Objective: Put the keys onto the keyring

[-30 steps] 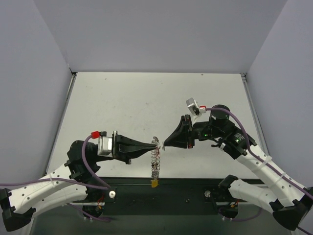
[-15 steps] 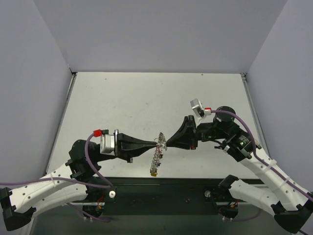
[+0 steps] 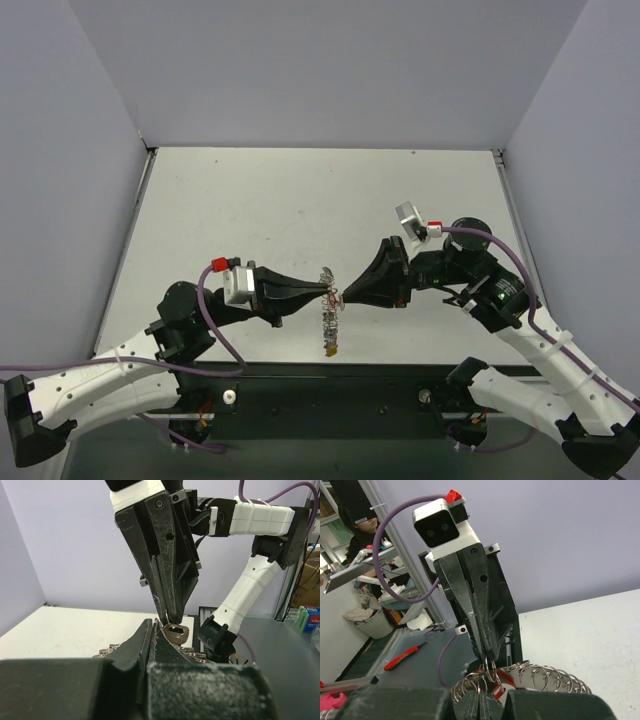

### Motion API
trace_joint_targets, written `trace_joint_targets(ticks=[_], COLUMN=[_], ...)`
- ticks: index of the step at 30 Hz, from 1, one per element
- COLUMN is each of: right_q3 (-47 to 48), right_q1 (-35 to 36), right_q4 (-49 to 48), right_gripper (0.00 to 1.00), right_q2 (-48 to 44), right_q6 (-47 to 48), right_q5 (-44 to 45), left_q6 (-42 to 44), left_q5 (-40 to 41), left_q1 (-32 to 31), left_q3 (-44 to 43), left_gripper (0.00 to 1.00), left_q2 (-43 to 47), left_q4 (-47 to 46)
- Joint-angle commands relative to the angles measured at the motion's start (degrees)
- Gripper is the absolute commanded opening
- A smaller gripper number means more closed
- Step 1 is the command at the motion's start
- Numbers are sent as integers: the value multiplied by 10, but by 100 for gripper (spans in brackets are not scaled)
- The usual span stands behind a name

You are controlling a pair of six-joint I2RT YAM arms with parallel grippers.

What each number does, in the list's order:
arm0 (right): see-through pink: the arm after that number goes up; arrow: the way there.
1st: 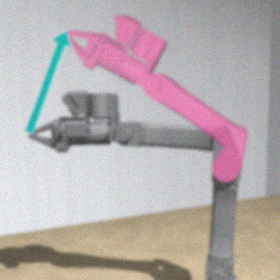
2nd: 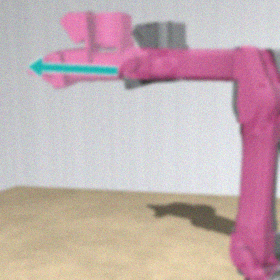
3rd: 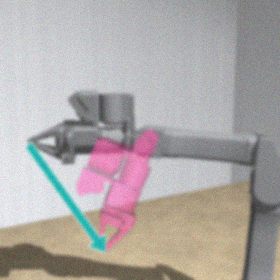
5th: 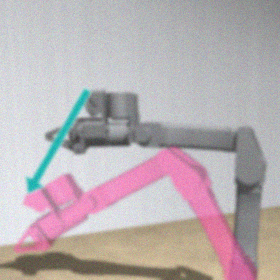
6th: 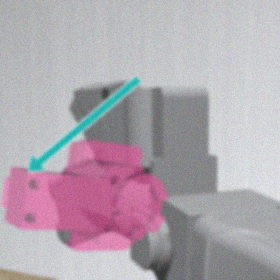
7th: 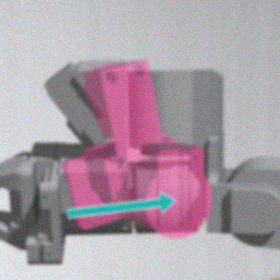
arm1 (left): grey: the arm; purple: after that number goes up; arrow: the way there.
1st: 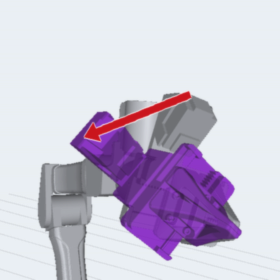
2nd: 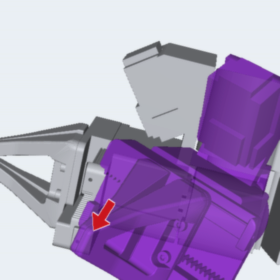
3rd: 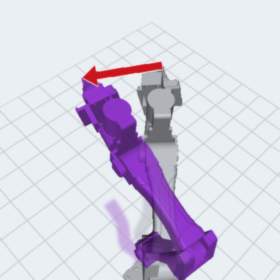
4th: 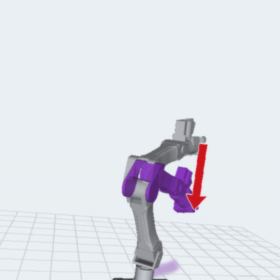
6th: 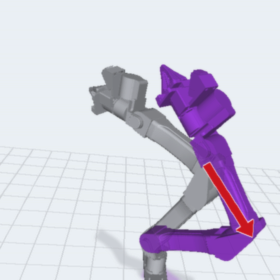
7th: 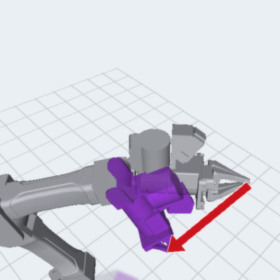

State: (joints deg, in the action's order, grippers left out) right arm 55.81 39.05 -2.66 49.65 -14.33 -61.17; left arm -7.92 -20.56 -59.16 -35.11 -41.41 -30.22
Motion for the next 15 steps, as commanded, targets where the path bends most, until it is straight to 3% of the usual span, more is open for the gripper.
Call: trace_joint_targets(ticks=[1, 15], right_q3=[25, 26], right_q1=[-1, -1], right_q4=[-40, -53], right_gripper=[0, 0], right_q2=[-7, 10], right_q6=[1, 3], right_q5=[-28, -17], left_q6=[-1, -11], left_q5=[11, 0], left_q1=[-1, -2], left_q3=[-7, -2], left_gripper=[0, 0], left_q2=[4, -5], left_q4=[-54, -68])
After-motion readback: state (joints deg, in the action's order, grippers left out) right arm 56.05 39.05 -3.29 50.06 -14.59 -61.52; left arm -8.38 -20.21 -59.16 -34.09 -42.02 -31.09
